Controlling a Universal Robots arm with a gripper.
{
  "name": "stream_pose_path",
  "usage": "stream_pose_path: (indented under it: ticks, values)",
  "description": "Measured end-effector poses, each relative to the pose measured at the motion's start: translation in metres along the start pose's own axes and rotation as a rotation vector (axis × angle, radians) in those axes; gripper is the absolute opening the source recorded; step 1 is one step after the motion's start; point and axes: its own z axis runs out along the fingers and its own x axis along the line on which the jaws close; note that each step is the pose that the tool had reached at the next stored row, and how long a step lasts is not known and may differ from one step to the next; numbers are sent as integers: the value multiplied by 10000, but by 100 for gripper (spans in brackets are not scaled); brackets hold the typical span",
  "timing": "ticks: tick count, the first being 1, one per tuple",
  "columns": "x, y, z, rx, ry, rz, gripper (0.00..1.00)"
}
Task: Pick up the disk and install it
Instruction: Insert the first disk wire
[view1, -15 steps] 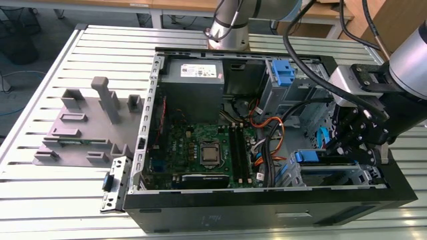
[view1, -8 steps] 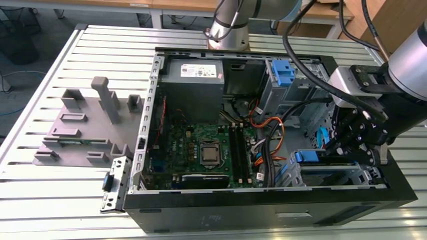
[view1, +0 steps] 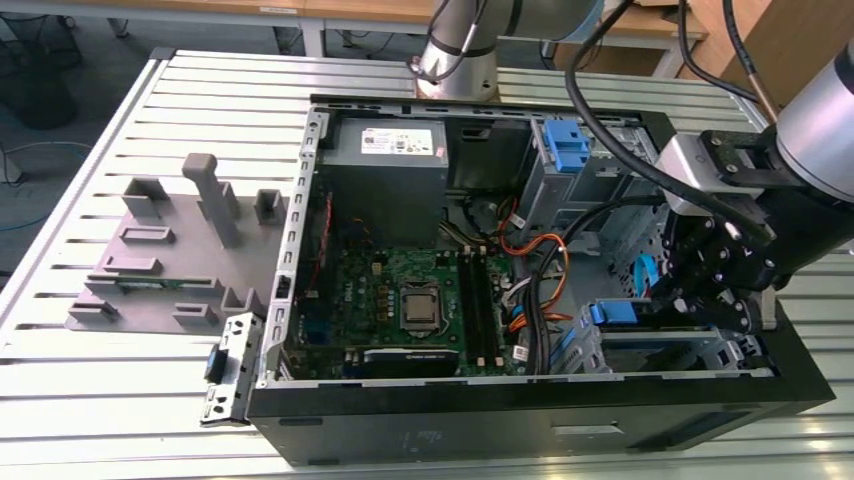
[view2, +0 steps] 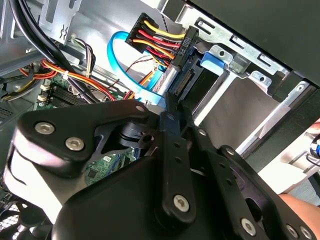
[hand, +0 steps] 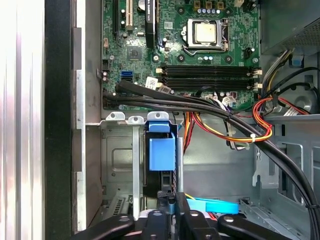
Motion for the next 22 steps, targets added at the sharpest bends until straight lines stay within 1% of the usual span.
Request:
stream_pose_path:
  ticks: [1, 2, 5, 7, 12, 17, 22]
  values:
    - [0, 0, 0, 0, 1, 0, 17]
    - [0, 0, 0, 0, 1, 0, 24]
    - [0, 0, -1, 0, 1, 0, 24]
    - [-1, 0, -19, 0, 0, 0, 24]
    - [-6, 2, -95, 0, 1, 0, 24]
    - [-12, 4, -194, -1, 2, 0, 24]
    - [-15, 5, -252, 0, 1, 0, 24]
